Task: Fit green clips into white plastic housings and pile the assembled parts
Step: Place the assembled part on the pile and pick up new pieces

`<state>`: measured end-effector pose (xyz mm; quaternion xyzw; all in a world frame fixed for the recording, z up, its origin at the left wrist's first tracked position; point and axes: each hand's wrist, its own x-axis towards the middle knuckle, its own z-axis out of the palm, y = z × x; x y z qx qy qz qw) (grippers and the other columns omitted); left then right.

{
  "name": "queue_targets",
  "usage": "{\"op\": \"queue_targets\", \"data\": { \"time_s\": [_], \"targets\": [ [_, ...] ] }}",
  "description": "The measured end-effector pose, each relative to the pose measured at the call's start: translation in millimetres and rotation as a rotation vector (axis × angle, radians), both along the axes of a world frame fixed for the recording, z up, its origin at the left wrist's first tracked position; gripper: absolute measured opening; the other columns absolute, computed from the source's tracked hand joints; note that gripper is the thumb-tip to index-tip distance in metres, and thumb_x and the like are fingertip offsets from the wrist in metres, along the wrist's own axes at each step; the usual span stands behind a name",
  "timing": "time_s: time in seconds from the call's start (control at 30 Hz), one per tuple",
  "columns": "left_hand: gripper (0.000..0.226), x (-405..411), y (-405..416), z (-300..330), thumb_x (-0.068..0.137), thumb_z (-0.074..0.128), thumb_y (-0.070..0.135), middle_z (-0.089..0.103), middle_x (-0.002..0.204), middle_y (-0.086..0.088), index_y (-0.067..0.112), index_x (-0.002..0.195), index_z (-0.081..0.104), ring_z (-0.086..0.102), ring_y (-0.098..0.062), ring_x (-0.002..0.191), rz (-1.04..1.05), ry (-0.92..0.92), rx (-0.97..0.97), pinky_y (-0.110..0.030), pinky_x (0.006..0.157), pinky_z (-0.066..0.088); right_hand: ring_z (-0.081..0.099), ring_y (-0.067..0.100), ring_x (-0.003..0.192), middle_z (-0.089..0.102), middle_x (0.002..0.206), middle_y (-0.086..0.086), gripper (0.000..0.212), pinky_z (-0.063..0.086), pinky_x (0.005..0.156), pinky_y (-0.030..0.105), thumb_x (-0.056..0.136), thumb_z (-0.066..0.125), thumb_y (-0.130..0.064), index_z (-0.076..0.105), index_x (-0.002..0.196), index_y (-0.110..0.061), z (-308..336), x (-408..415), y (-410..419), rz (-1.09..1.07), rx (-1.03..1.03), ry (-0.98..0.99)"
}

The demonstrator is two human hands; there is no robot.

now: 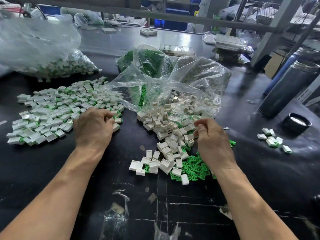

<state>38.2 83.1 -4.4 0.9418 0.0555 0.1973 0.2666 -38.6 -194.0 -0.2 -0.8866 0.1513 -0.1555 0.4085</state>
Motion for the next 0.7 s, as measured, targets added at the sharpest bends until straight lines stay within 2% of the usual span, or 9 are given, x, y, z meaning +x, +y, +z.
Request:
{"op": "queue_targets", "data": {
  "time_s": [0.1,0.2,0.27,0.33,0.4,0.47,0.53,0.63,0.7],
  "targets": [
    [0.025,0,1,1,0.087,0.08,0.018,0.067,0.113,-0.016,0.015,0.112,0.076,0.062,-0.038,0.108,0.021,-0.011,0.04,-0.053,0.099,0.047,0.067,0.024,0.093,0.072,0.091,-0.006,0.015,0.055,0.087,0.047,0.103,0.058,-0.038,0.068,0.103,-0.027,0,0,-8,-0.043,-0.091,-0.008],
    [0.018,-2,-2,5,0.088,0.08,0.018,0.067,0.108,-0.013,0.014,0.105,0.076,0.063,-0.034,0.102,-0.019,-0.075,0.023,-0.046,0.09,0.05,0.065,0.026,0.08,0.069,0.074,-0.004,0.036,0.053,0.077,0.041,0.099,0.06,-0.052,0.068,0.081,-0.021,4,0,-16,-0.08,-0.107,0.015],
    [0.006,-7,-8,8,0.088,0.08,0.023,0.069,0.095,-0.002,0.02,0.092,0.076,0.064,-0.021,0.085,-0.104,-0.034,-0.084,-0.033,0.074,0.049,0.06,0.026,0.069,0.061,0.062,-0.003,0.05,0.046,0.068,0.038,0.099,0.059,-0.056,0.063,0.069,-0.016,6,0,-21,-0.094,-0.116,0.037],
    [0.008,-14,-16,12,0.088,0.08,0.026,0.068,0.08,0.011,0.027,0.083,0.074,0.061,-0.005,0.073,-0.234,0.087,-0.181,-0.023,0.064,0.044,0.055,0.026,0.064,0.055,0.056,-0.002,0.056,0.044,0.066,0.038,0.098,0.06,-0.057,0.061,0.064,-0.012,7,1,-26,-0.09,-0.117,0.08],
    [0.012,-21,-23,15,0.088,0.079,0.028,0.068,0.078,0.019,0.032,0.079,0.072,0.061,0.003,0.075,-0.38,0.206,-0.185,-0.019,0.068,0.047,0.054,0.023,0.065,0.055,0.059,-0.004,0.049,0.043,0.066,0.036,0.098,0.062,-0.053,0.062,0.066,-0.015,7,1,-30,-0.061,-0.116,0.117],
    [0.011,-26,-28,17,0.09,0.077,0.03,0.07,0.077,0.018,0.033,0.081,0.073,0.064,0.003,0.077,-0.478,0.315,-0.165,-0.019,0.075,0.05,0.057,0.015,0.068,0.059,0.066,-0.01,0.029,0.042,0.067,0.031,0.096,0.069,-0.044,0.067,0.075,-0.024,7,1,-32,-0.015,-0.1,0.138],
    [0.007,-29,-31,19,0.091,0.077,0.03,0.074,0.077,0.017,0.03,0.084,0.075,0.066,0.004,0.075,-0.544,0.422,-0.189,-0.019,0.076,0.051,0.057,0.005,0.065,0.063,0.063,-0.013,0.017,0.042,0.062,0.026,0.092,0.075,-0.039,0.072,0.079,-0.03,10,-1,-33,0.052,-0.074,0.174],
    [0.006,-31,-31,20,0.088,0.079,0.032,0.074,0.079,0.016,0.029,0.083,0.076,0.066,0.005,0.073,-0.595,0.504,-0.182,-0.019,0.074,0.049,0.048,0.003,0.047,0.058,0.051,-0.016,0.014,0.037,0.047,0.016,0.087,0.082,-0.037,0.077,0.075,-0.034,14,-6,-31,0.201,-0.056,0.269],
    [0.006,-32,-30,20,0.087,0.081,0.033,0.072,0.08,0.016,0.035,0.083,0.076,0.064,0.004,0.073,-0.606,0.522,-0.158,-0.017,0.072,0.048,0.046,0.0,0.047,0.057,0.052,-0.012,0.013,0.037,0.049,0.016,0.086,0.083,-0.031,0.077,0.075,-0.035,15,-8,-28,0.288,-0.055,0.309]
  ]
}}
